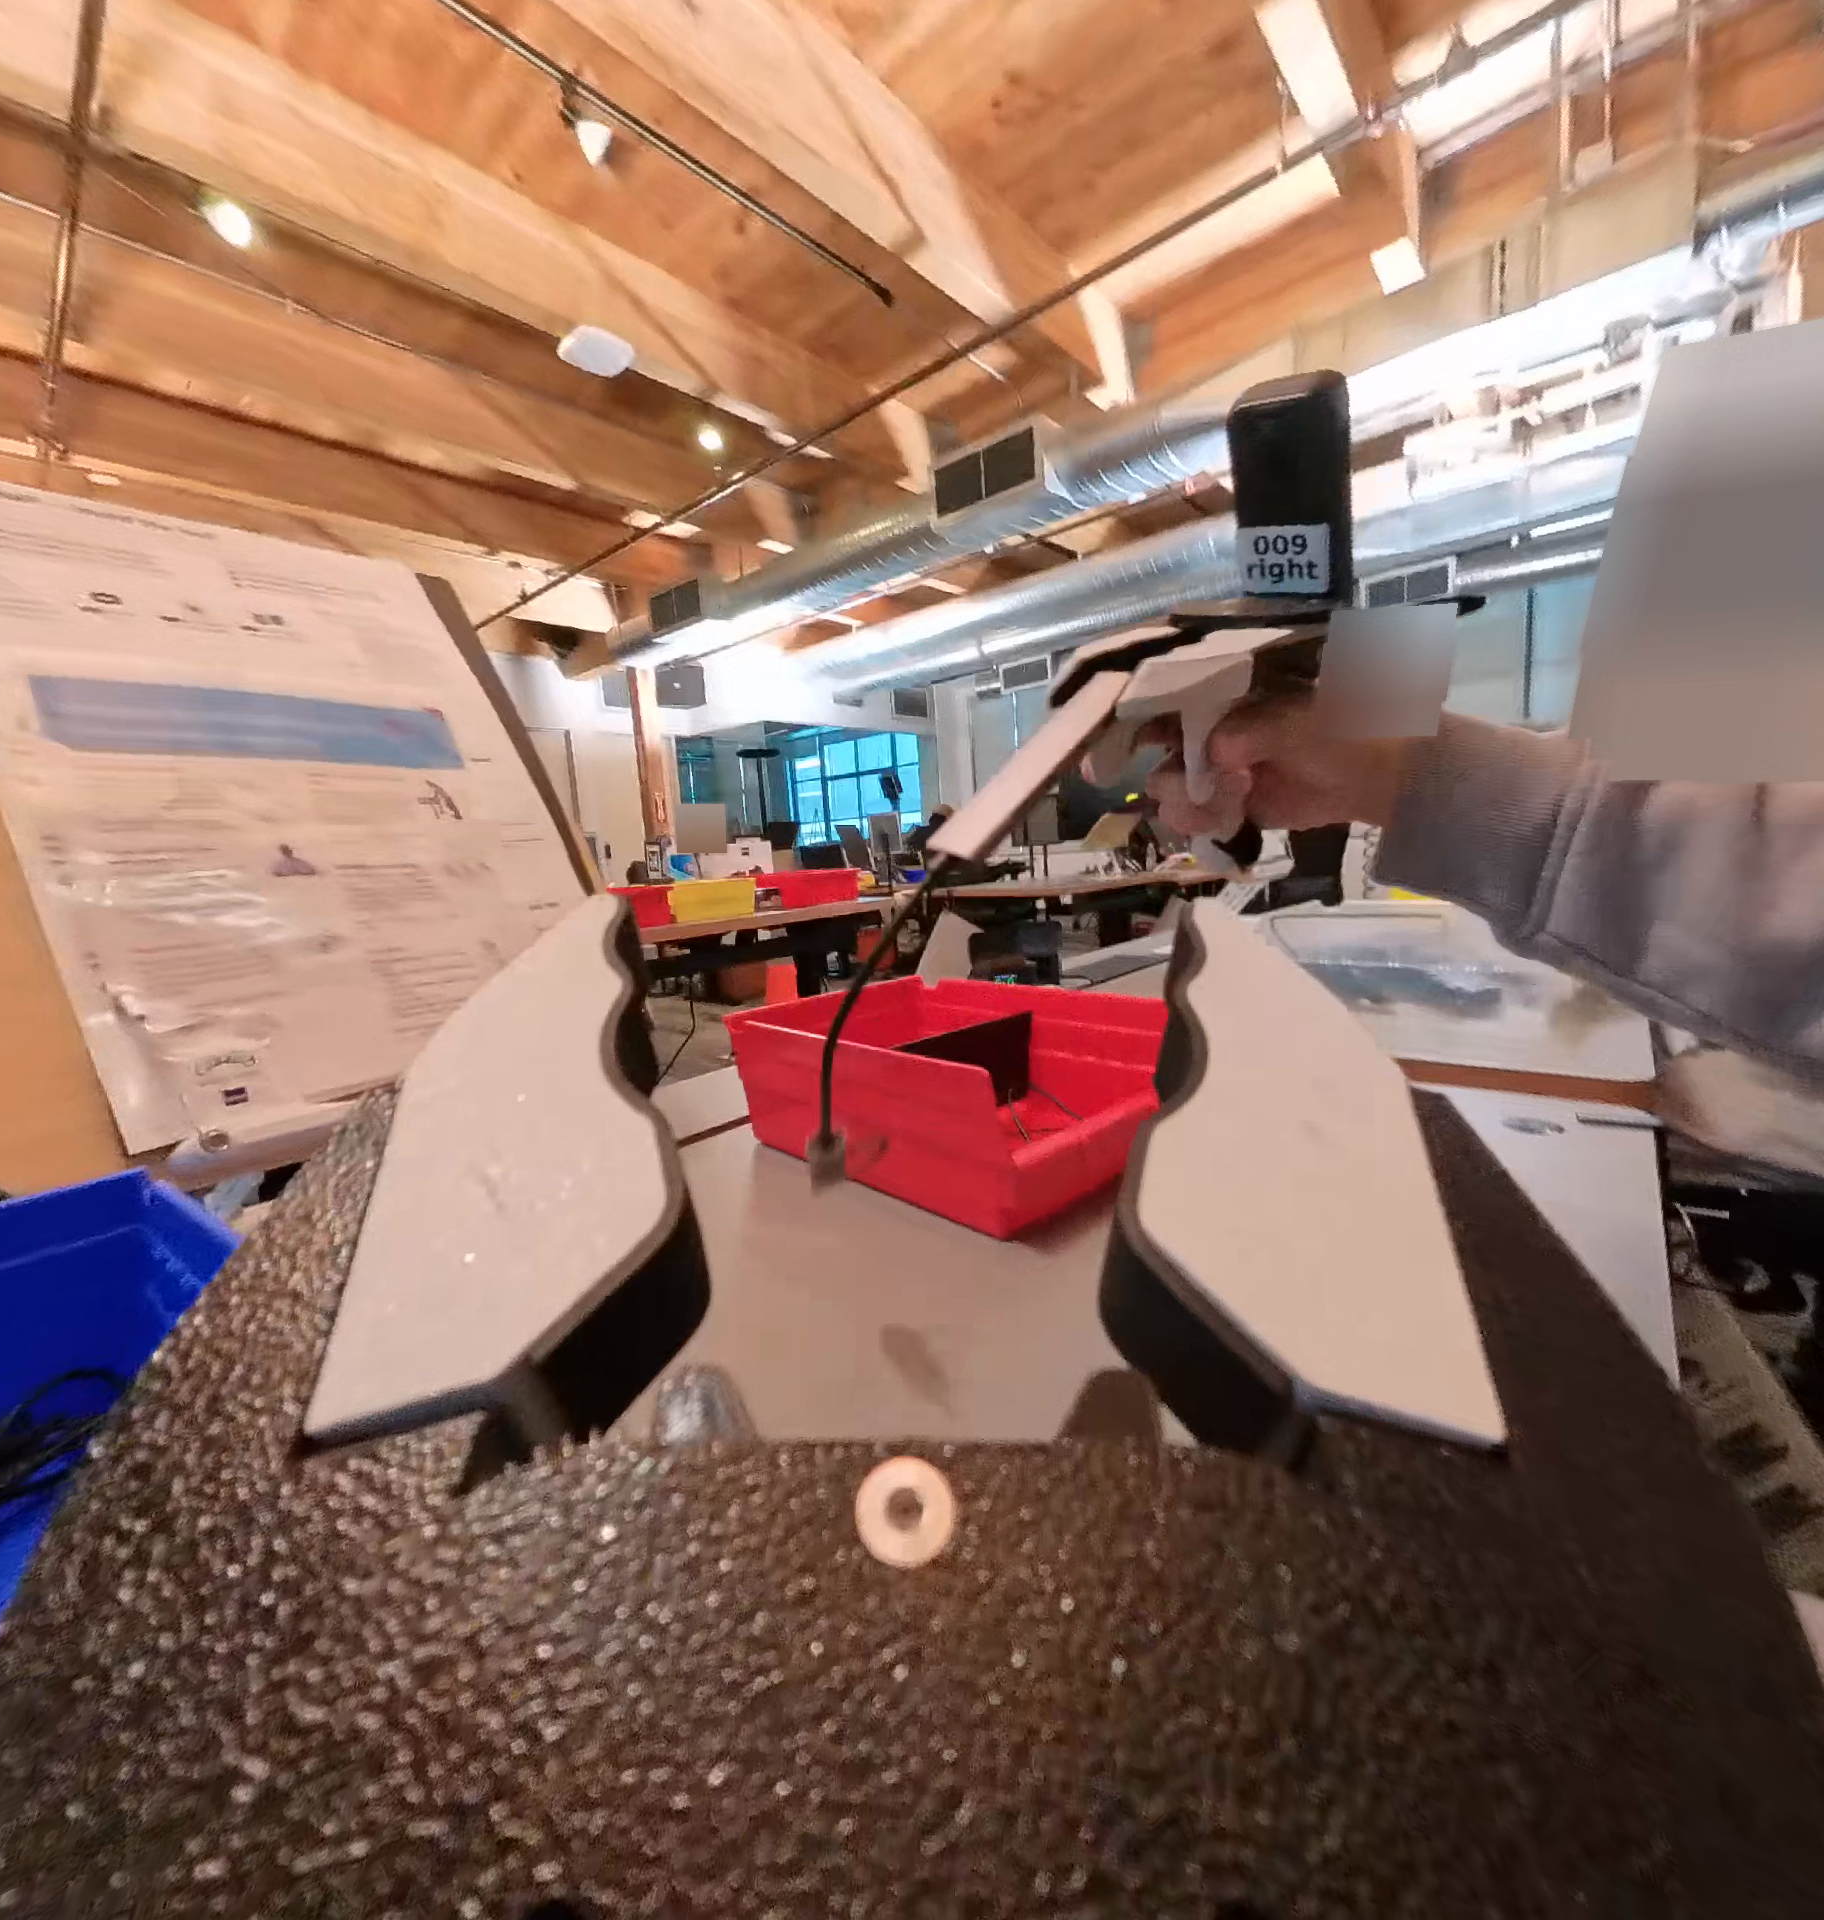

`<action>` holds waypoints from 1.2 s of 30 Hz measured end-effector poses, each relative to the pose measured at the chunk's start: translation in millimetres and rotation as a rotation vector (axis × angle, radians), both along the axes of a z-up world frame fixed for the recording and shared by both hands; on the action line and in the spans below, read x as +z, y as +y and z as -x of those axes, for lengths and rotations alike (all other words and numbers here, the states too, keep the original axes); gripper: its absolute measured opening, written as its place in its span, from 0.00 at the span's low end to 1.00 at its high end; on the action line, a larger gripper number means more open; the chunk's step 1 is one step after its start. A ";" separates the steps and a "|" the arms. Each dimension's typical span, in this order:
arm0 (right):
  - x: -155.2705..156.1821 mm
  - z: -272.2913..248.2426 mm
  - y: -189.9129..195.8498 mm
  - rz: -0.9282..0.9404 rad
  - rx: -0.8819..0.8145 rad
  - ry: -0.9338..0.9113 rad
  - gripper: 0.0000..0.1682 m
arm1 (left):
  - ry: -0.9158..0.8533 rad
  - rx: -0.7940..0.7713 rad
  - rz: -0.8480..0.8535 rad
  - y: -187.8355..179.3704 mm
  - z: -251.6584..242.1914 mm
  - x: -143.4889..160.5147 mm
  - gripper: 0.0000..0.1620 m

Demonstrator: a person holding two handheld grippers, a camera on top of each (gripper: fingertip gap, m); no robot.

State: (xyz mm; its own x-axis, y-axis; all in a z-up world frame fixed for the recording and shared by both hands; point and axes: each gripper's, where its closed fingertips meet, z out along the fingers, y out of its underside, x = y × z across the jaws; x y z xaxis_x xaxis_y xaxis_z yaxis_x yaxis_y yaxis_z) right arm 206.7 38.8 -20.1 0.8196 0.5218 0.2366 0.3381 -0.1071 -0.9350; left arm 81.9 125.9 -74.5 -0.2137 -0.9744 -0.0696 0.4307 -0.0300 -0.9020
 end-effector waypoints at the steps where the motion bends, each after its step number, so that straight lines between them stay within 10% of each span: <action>1: 11.9 -16.4 -1.6 -0.012 -0.045 -0.014 0.15 | -0.003 0.000 0.018 3.3 0.3 -0.4 0.58; 8: 57.4 -174.8 0.7 -0.064 -0.548 -0.051 0.15 | 0.106 -0.020 0.084 12.8 -16.6 -33.8 0.53; 22: -79.4 -343.6 22.9 0.225 -1.232 0.058 0.15 | 0.211 -0.037 -0.015 4.8 -27.0 -56.6 0.46; 24: -104.9 -364.2 10.2 0.335 -1.355 -0.025 0.29 | 0.223 -0.036 -0.004 6.5 -28.2 -59.0 0.46; 27: -134.8 -377.0 -11.5 0.553 -1.430 -0.157 0.43 | 0.234 -0.028 -0.010 8.4 -28.8 -61.7 0.46; 36: -116.2 -362.7 -28.2 0.367 -1.401 -0.167 0.37 | 0.261 -0.054 0.021 6.4 -34.5 -73.1 0.45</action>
